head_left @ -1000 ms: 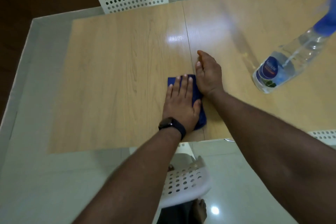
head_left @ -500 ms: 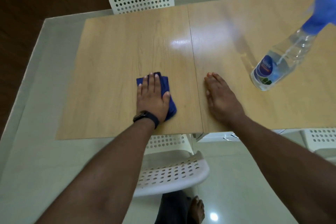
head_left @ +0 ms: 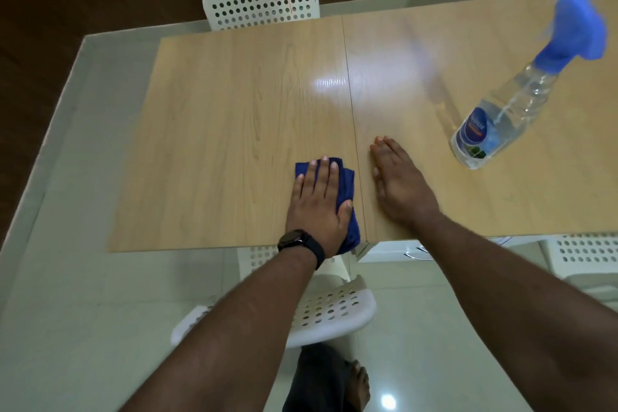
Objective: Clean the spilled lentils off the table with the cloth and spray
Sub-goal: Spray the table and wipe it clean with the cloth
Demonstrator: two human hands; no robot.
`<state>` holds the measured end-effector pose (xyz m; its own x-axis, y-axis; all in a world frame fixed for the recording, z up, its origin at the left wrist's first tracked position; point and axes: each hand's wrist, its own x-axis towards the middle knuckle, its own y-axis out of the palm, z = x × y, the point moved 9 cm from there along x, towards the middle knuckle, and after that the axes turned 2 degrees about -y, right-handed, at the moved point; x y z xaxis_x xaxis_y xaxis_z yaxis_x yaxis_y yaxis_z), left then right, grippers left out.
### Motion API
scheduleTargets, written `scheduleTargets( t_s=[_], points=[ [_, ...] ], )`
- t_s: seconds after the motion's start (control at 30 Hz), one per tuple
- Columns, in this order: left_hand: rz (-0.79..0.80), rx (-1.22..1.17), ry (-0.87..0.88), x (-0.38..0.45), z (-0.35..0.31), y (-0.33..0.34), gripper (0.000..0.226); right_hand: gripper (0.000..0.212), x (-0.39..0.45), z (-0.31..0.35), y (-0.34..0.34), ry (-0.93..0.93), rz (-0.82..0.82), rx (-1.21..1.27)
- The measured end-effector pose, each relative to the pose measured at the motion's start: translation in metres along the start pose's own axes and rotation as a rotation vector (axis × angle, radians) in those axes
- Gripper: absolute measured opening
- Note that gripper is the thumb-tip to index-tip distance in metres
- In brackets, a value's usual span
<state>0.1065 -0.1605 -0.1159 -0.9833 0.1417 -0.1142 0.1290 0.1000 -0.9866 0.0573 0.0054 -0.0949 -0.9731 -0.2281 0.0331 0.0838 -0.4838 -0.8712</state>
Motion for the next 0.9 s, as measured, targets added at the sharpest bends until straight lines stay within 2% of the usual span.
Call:
scheduleTargets(
  t_s=[0.37, 0.63, 0.77, 0.9],
  points=[
    [0.011, -0.017, -0.006, 0.019, -0.008, -0.005, 0.075, 0.055, 0.001, -0.002, -0.002, -0.006, 0.007, -0.003],
    [0.141, -0.06, -0.007, 0.028, -0.021, -0.028, 0.082, 0.052, -0.022, 0.005, -0.024, 0.052, 0.049, 0.025],
    [0.215, -0.068, 0.083, 0.043, -0.054, -0.038, 0.087, 0.042, -0.051, -0.012, -0.068, 0.138, -0.071, 0.101],
    [0.288, -0.099, 0.105, 0.059, -0.085, -0.04, 0.093, 0.029, -0.078, -0.041, -0.111, 0.236, -0.269, 0.149]
  ],
)
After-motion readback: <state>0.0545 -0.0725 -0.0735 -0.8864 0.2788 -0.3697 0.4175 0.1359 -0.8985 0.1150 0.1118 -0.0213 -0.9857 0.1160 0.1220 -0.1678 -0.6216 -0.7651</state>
